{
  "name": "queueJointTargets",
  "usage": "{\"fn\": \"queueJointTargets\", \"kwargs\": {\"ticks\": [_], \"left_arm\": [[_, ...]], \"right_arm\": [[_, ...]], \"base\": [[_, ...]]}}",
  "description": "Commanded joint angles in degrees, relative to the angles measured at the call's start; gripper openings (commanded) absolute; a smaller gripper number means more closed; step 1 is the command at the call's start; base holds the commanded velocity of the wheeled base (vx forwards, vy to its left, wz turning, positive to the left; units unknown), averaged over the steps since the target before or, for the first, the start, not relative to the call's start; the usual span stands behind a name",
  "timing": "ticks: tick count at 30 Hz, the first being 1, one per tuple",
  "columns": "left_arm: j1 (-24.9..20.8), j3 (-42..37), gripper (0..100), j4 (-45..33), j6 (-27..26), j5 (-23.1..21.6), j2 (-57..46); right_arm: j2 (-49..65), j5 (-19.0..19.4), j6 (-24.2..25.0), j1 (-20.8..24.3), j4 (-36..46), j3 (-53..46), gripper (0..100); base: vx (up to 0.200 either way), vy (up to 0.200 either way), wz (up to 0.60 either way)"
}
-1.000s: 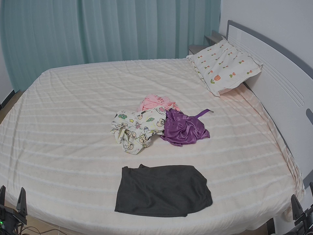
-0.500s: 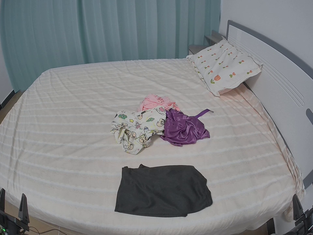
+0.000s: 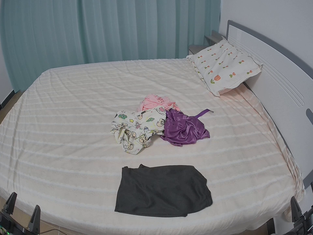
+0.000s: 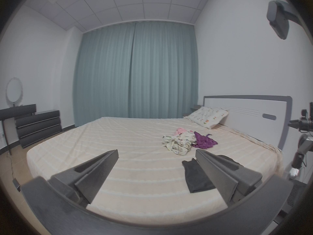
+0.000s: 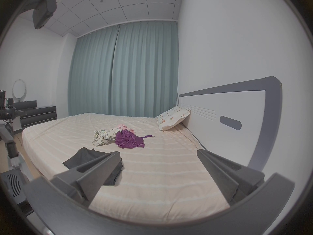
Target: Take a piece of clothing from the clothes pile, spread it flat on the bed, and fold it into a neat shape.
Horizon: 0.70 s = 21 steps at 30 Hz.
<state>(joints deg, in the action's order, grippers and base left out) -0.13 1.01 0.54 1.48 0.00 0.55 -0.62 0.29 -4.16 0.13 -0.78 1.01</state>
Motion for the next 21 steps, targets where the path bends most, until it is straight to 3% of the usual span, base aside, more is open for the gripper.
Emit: {"fn": "queueJointTargets", "kwargs": {"ticks": [1, 5, 12, 14, 15, 17, 21], "left_arm": [[0.0, -0.9, 100, -0.6, -1.1, -1.1, -0.5], [0.0, -0.8, 100, -0.7, -1.8, -0.7, -0.5], [0.0, -0.8, 100, -0.6, -1.3, -0.8, -0.5], [0.0, -0.8, 100, -0.7, -1.4, -0.8, -0.5], [0.0, -0.8, 100, -0.7, -1.7, -0.8, -0.5], [0.0, -0.8, 100, -0.7, -1.7, -0.9, -0.5], [0.0, -0.8, 100, -0.7, -1.7, -0.8, -0.5]], "right_arm": [[0.5, 1.8, 0.1, -0.1, 0.0, -0.2, 100], [0.5, 1.9, 2.9, -0.1, 0.1, -0.2, 100], [0.5, 1.7, 3.5, -0.1, 0.1, -0.1, 100], [0.5, 0.6, 3.5, -0.1, 0.0, -0.2, 100], [0.5, -2.9, 3.0, -0.1, 0.3, 0.0, 100], [0.5, -6.4, 1.8, -0.1, 1.7, 0.6, 100], [0.5, -6.4, 1.8, -0.1, 2.0, 0.7, 100]], "base": [[0.0, 0.0, 0.0], [0.0, 0.0, 0.0], [0.0, 0.0, 0.0], [0.0, 0.0, 0.0], [0.0, 0.0, 0.0], [0.0, 0.0, 0.0], [0.0, 0.0, 0.0]]}}
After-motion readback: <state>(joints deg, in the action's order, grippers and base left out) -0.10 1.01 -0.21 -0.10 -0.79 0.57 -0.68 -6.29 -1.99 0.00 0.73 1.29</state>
